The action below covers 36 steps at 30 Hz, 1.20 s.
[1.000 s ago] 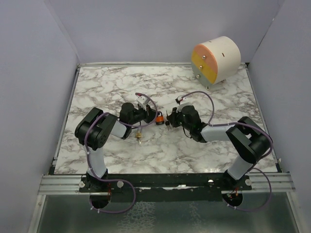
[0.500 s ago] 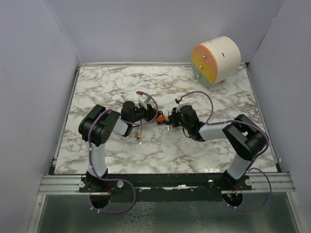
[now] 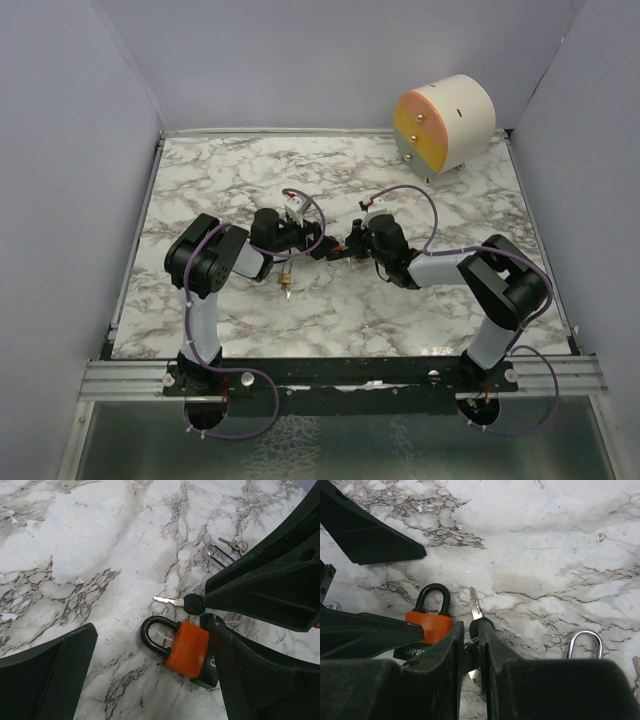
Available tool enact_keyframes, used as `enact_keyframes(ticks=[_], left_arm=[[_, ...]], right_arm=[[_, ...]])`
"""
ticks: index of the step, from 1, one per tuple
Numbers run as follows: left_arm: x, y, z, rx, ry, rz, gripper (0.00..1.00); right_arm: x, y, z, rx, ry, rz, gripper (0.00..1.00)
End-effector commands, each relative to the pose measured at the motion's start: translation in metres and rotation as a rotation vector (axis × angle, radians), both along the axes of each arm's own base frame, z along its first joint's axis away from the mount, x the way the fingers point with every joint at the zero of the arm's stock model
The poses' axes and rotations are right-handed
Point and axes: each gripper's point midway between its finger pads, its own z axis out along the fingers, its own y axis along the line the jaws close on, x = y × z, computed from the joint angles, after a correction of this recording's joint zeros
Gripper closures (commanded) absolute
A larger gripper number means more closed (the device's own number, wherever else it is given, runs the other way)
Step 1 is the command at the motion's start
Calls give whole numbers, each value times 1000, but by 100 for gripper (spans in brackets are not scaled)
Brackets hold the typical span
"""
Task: Lock with the key
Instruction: Place the key at the center of the board, then pick up the lock from the center of the board.
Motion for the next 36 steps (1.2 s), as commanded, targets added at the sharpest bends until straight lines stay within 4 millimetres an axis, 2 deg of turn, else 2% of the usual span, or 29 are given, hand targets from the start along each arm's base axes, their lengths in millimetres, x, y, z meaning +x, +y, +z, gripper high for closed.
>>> enact_keyframes(ticks=[1, 5, 7, 8, 10, 11, 14, 18, 22, 24, 25, 27, 30, 33, 36], left_arm=[[18, 10, 25, -12, -56, 55, 1], [28, 22, 55, -39, -113, 100, 1], [31, 29, 68, -42, -135, 126, 1], [32, 32, 74, -42, -145, 135, 1], [32, 38, 86, -40, -164, 157, 1], [31, 40, 91, -38, -171, 167, 1], [28, 50, 109, -36, -192, 205, 1], [20, 66, 118, -37, -177, 269, 1], [10, 87, 124, -26, -184, 339, 1], [8, 99, 130, -14, -197, 383, 1], [8, 105, 133, -9, -204, 409, 1], [8, 116, 139, -9, -207, 448, 1], [7, 134, 141, -25, -188, 506, 1], [8, 160, 136, -31, -160, 598, 1], [8, 189, 129, -25, -134, 702, 1]], right_arm=[[10, 6, 28, 12, -74, 1, 81], [18, 1, 60, 10, -155, -27, 76], [25, -6, 84, 7, -206, -68, 67], [28, -10, 96, 5, -228, -95, 56], [33, -16, 122, 33, -265, -142, 14], [35, -17, 133, 44, -283, -144, 4], [33, -5, 157, 99, -300, -69, 3], [25, -3, 175, 171, -319, -50, 2], [-3, -3, 191, 117, -546, 132, 2], [-10, 1, 195, 132, -548, 174, 2], [-11, 7, 192, 129, -515, 200, 2], [-13, 16, 176, 110, -420, 232, 9], [-24, 37, 162, 68, -384, 253, 14], [-41, 64, 151, -1, -361, 263, 15], [-58, 93, 126, -69, -296, 291, 20]])
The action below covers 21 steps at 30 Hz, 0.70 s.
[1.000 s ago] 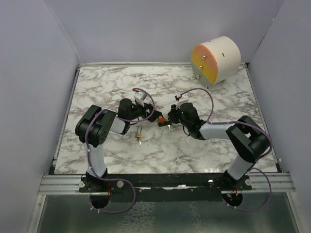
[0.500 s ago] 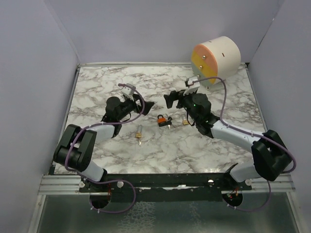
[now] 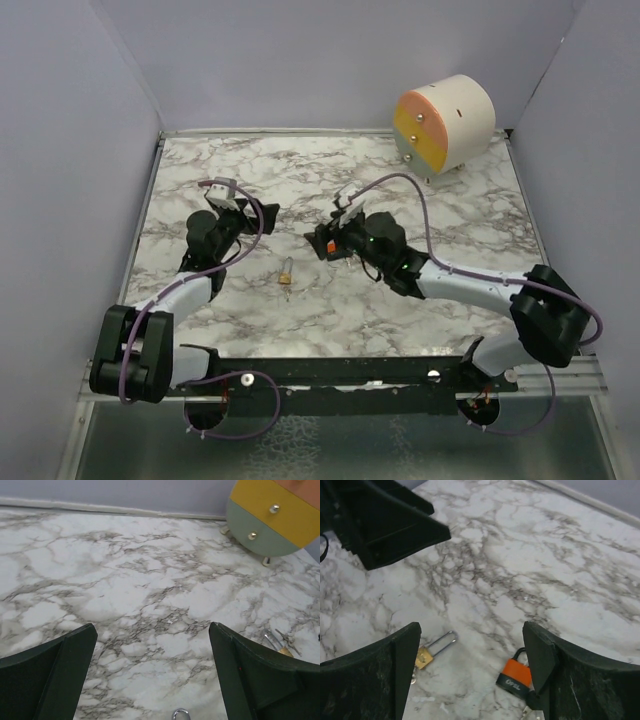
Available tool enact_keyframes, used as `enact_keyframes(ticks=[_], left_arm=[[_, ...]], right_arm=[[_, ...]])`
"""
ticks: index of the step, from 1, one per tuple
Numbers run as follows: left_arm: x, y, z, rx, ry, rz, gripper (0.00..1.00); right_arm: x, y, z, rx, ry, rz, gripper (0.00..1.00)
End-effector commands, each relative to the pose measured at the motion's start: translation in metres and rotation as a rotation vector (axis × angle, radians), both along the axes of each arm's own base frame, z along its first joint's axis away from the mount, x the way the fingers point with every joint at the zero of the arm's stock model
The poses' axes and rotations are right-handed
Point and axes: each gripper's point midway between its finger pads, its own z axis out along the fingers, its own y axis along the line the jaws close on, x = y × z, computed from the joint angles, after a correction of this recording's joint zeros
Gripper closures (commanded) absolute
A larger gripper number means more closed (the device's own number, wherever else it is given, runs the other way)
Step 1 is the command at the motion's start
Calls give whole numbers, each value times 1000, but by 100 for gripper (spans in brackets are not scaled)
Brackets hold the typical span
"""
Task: Lock with the key
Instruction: Pick up the lock from the center of the board.
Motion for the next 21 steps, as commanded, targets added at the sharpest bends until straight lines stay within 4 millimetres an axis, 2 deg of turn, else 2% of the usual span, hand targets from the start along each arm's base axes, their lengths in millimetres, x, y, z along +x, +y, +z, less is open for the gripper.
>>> enact_keyframes(ticks=[1, 5, 9, 10, 13, 15, 21], left_arm=[[0, 44, -15, -22, 64, 176, 1], [-3, 58, -14, -19, 69, 234, 1], [-4, 62, -14, -18, 69, 254, 1], [-5, 63, -15, -17, 70, 260, 1], [-6, 66, -19, -15, 78, 269, 1], [-6, 66, -21, -14, 82, 269, 1], [-6, 66, -24, -13, 89, 267, 1]], right_arm=[[-20, 34, -38, -155, 77, -15, 22], [-36, 61, -63, -224, 132, -23, 27], [-48, 84, -81, -258, 155, -49, 27], [-49, 88, -87, -268, 162, -65, 26], [-49, 96, -102, -294, 190, -118, 9], [-48, 102, -110, -309, 201, -134, 4], [-48, 109, -129, -313, 281, -181, 5]])
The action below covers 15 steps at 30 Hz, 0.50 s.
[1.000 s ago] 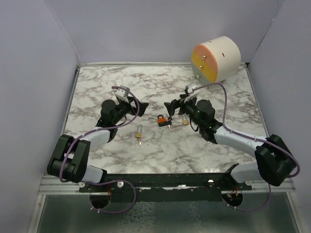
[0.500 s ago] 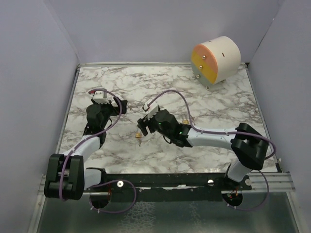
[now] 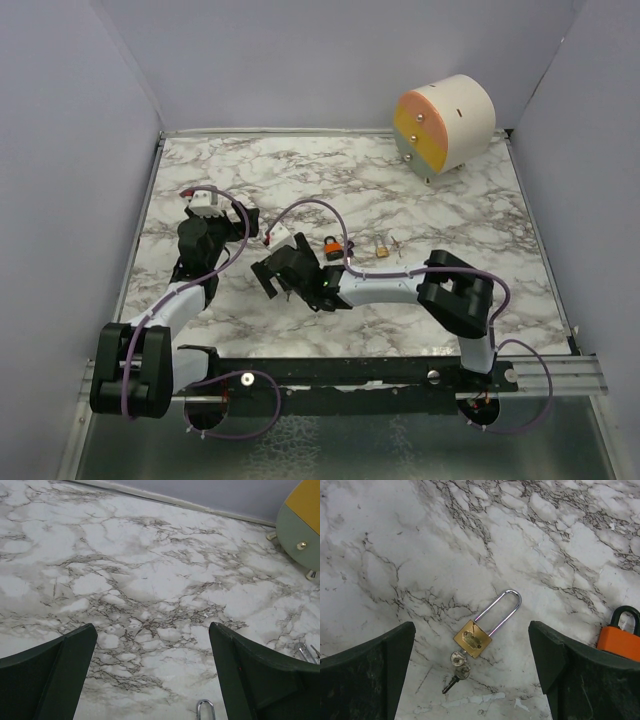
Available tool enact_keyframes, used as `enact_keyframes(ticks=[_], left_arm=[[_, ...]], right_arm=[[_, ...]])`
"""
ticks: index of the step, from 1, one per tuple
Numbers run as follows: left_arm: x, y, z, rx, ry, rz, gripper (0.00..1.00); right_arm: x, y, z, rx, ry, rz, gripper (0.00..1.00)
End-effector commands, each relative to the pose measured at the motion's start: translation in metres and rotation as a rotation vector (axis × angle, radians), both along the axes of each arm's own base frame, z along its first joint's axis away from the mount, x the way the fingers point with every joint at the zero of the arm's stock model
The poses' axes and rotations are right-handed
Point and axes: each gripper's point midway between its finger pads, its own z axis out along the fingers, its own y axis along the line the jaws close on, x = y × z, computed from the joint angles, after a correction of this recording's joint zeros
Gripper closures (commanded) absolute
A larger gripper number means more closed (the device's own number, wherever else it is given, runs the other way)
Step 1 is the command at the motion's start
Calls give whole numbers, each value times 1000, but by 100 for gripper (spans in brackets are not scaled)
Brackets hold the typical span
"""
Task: Lock with the key
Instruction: Pick up the lock from the center of the board.
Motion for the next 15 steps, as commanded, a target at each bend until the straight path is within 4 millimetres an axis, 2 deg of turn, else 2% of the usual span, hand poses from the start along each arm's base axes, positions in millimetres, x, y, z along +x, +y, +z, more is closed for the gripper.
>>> enact_keyframes(ticks=[1, 8, 15], left_arm=[[1, 6, 2, -5, -10, 29, 1], [4, 5, -5, -5, 13, 22, 1], [5, 6, -7, -4, 20, 24, 1]], right_arm=[[6, -3, -8, -6, 39, -116, 6], [-2, -1, -32, -38, 127, -124, 16], [-14, -14, -51, -66, 223, -187, 22]])
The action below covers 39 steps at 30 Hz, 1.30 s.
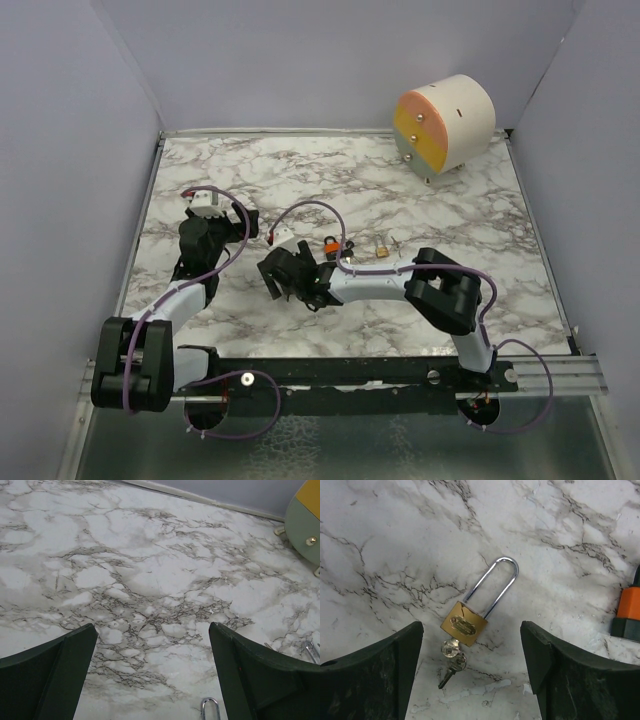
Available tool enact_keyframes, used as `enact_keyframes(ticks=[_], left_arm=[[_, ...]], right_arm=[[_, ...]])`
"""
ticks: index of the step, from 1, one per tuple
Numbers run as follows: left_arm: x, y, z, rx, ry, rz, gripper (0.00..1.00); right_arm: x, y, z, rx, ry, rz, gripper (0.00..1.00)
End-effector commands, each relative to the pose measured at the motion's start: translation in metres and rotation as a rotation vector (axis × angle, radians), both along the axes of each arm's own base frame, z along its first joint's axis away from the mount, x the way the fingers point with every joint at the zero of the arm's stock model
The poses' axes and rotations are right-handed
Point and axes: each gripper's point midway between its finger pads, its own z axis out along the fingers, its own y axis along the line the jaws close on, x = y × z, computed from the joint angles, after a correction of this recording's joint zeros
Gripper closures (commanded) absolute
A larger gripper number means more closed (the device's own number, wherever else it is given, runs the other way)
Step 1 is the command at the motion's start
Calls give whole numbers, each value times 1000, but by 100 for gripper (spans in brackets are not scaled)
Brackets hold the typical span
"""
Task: Lock with the key
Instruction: Pick up the lock from the center of the board.
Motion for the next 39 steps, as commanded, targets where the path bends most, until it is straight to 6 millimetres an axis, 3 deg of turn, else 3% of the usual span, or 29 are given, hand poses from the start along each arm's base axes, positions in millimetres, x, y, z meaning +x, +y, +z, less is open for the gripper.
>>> enact_keyframes(ticks=[1, 13, 14, 16, 25, 39], left_arm=[[3, 4, 3, -6, -8, 17, 1], [5, 3, -5, -6, 12, 10, 1], [5, 6, -6, 64, -2, -2, 1], [5, 1, -7, -48, 25, 16, 1], [5, -1, -7, -58, 26, 10, 1], [3, -2, -8, -68, 30, 4, 1]], right_arm=[[-14, -7, -18, -7, 107, -51, 22], [-16, -14, -35, -32, 128, -93, 31], [-15, -14, -35, -32, 127, -92, 33], [-14, -12, -34, -25, 123, -89, 35], [-18, 4, -31, 21, 139, -34, 37], [-23, 24, -32, 54, 161, 57, 51]])
